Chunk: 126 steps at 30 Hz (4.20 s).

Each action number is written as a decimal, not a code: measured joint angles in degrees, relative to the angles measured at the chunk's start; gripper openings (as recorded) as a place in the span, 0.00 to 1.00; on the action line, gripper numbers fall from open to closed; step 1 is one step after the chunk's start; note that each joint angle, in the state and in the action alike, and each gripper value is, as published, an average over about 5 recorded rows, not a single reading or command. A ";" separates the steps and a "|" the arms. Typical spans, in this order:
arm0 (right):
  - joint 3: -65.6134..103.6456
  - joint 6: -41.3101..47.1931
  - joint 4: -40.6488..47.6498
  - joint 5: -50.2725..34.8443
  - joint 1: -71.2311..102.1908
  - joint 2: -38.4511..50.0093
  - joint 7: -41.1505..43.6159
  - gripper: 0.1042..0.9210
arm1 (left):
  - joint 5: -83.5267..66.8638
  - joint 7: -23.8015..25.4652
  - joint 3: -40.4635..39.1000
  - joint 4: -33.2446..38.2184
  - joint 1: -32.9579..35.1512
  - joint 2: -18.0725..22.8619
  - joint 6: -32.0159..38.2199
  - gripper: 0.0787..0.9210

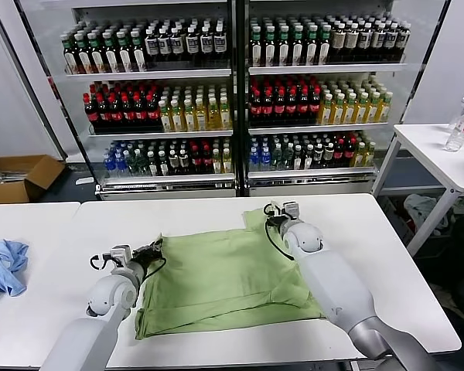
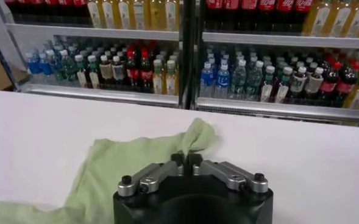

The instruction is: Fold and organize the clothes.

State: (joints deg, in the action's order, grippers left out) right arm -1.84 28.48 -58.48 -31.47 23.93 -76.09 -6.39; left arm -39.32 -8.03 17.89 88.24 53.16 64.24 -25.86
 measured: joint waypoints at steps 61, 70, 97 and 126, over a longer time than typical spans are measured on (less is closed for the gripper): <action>24.76 -2.79 -61.71 7.16 60.16 16.88 -1.12 0.88 | 30.79 -12.30 4.99 23.46 33.00 19.95 6.25 0.60; 25.30 -3.00 -63.06 7.25 61.68 16.91 -1.52 0.88 | 31.22 -11.91 5.44 21.91 32.99 21.25 7.54 0.29; 25.50 -3.39 -63.63 7.09 61.42 16.83 -2.49 0.83 | -5.75 -7.10 29.23 31.60 31.08 1.52 4.67 0.03; 25.14 -4.10 -62.57 7.51 58.99 17.63 -2.28 0.88 | 9.49 -0.74 -2.45 31.90 24.14 11.16 5.76 0.60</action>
State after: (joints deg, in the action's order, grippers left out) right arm 23.30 24.38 -121.04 -23.96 82.92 -58.46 -8.67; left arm -29.83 -8.76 15.44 120.14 77.30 75.40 -20.10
